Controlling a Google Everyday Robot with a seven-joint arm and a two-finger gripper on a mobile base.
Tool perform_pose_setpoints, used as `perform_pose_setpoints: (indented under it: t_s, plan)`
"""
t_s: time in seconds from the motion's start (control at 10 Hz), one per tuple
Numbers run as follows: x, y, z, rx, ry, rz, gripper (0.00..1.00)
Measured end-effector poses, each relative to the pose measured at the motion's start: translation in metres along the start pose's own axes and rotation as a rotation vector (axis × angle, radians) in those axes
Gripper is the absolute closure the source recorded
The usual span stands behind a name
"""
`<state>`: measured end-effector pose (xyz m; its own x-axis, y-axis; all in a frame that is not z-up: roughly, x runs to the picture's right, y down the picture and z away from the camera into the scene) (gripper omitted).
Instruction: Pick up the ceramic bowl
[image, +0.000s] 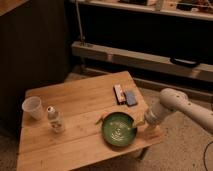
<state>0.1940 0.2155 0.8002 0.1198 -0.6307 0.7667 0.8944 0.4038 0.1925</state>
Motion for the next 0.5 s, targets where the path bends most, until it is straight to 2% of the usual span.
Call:
perform_pose_setpoints:
  t_s: [0.5]
  plan:
    - [-0.001,-0.022,0.002,0.001,-0.028,-0.035,0.42]
